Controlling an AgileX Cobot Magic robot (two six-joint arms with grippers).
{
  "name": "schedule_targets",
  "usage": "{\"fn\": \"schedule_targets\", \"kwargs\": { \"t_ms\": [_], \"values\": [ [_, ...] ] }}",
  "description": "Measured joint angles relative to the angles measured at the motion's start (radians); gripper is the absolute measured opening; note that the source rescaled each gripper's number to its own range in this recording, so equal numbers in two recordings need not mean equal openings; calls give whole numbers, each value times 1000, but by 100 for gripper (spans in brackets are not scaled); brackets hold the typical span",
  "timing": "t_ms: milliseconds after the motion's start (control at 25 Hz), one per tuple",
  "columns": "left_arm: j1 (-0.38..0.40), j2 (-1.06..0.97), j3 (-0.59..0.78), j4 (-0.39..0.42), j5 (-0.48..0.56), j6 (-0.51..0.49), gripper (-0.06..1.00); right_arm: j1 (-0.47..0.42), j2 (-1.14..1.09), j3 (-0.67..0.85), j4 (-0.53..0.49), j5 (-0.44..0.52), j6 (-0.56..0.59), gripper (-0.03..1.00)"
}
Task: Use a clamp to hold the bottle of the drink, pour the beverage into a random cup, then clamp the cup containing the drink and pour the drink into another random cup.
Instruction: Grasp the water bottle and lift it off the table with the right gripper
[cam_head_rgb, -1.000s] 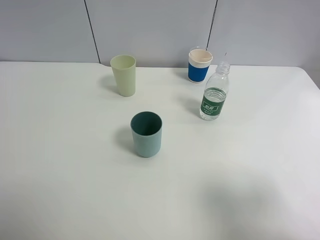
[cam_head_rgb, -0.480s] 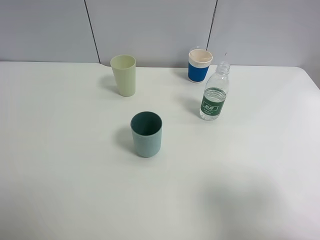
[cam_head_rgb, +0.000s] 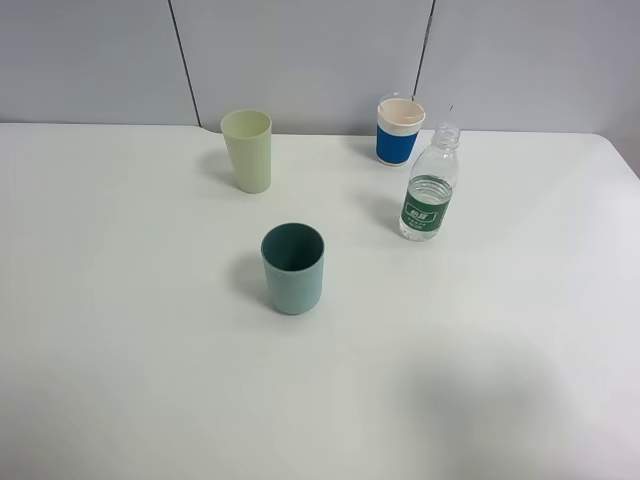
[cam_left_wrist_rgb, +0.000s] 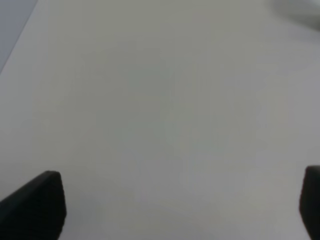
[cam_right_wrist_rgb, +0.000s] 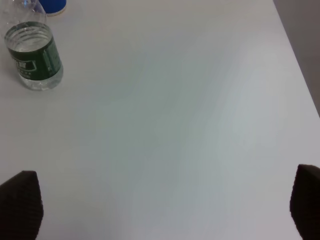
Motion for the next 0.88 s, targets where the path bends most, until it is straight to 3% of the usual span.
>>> {"fn": "schedule_targets", "kwargs": {
  "t_ms": [880],
  "values": [
    [0,0,0,0,0,0,81,0,0,0,0,0,0,100]
  ]
}}
